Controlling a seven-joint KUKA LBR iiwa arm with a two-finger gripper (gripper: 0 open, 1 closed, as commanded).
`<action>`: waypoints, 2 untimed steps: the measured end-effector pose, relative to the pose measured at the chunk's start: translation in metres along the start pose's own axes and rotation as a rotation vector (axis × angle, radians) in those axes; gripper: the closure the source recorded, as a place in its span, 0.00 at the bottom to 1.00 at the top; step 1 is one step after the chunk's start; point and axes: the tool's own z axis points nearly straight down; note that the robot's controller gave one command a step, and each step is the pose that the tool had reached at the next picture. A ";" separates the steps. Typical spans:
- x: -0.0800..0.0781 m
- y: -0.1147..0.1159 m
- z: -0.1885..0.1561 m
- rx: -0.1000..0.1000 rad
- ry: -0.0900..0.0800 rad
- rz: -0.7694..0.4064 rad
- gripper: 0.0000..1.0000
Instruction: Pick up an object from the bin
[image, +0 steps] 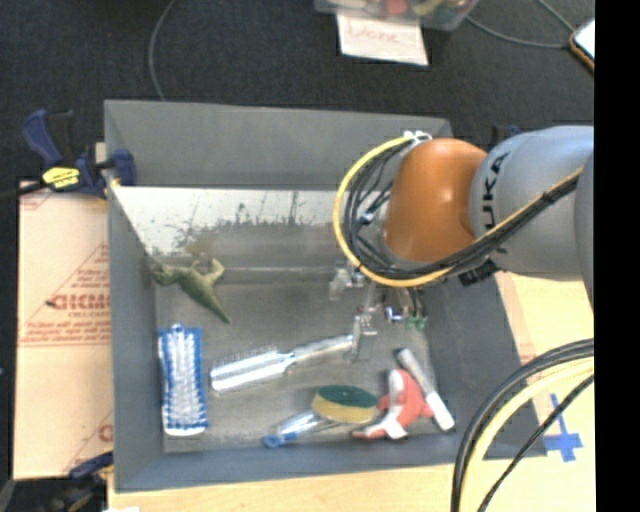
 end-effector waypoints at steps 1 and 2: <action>-0.001 0.000 -0.005 0.000 -0.007 0.000 1.00; -0.001 0.000 -0.005 0.000 -0.007 0.000 1.00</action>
Offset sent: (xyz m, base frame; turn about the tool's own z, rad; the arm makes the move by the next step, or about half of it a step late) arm 0.0000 0.0000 0.0000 0.0000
